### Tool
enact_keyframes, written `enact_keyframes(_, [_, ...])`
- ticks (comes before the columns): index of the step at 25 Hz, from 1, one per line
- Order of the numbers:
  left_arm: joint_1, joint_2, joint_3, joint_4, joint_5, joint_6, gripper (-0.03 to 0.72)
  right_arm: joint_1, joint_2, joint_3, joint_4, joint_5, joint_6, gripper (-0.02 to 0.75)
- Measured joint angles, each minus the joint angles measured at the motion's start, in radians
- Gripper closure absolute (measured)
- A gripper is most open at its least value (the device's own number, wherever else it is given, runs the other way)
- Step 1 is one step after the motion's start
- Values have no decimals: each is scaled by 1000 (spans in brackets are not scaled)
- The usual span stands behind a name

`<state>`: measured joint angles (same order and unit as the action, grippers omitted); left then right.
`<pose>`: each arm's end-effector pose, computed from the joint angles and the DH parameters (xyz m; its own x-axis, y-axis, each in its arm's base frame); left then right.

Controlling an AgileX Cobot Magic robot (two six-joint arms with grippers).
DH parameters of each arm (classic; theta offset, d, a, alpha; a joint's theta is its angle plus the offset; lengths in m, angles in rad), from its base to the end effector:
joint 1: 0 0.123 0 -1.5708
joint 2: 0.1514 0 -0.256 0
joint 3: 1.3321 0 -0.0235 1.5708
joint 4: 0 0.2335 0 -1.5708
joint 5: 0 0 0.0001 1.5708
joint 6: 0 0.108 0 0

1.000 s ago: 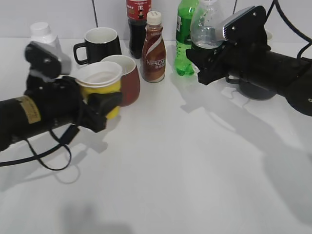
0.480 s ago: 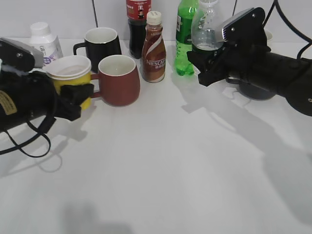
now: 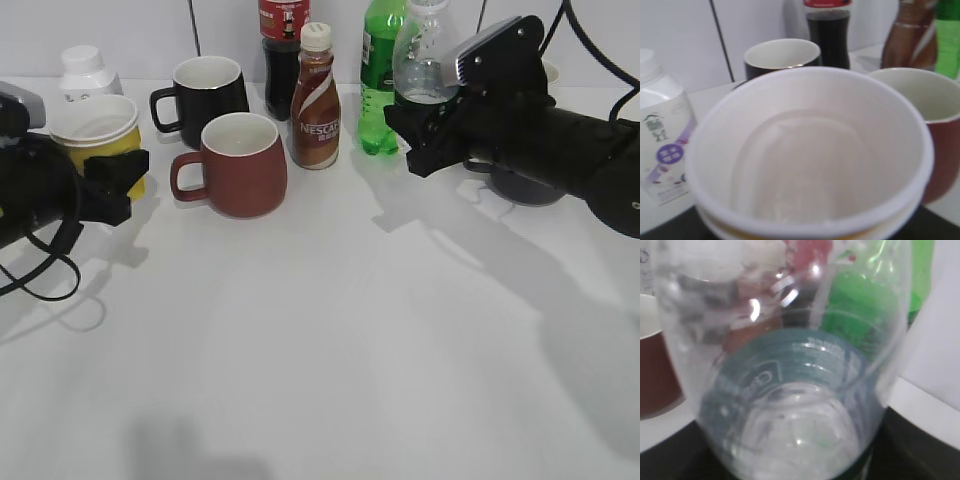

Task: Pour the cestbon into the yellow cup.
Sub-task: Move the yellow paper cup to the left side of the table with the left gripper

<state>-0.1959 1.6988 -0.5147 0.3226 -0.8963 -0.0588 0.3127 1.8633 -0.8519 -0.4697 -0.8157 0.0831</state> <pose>0.2891 -0.0846 0.1484 -0.1556 0.1756 -0.9721 0.4529 0.8872 0.0877 0.3411 0.1476 0.1651 -0.0026 -0.2480 -0.9688 -0.6199 0.7605 -0.1930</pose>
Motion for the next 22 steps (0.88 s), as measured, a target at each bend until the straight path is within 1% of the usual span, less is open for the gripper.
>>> enact_keyframes(3, [5,45,-9,-25,-35,4,246,0,0,0,1,2,0,277])
enact_keyframes(11, [7,180,-90,-52,-72,32,246,0,0,0,1,3,0,277])
enact_keyframes(15, [10,237,-121,-58,-91,66,246,0,0,0,1,4,0,277])
enact_keyframes(22, [12,292,-145,-64,-126,76,241,0,0,0,1,5,0,279])
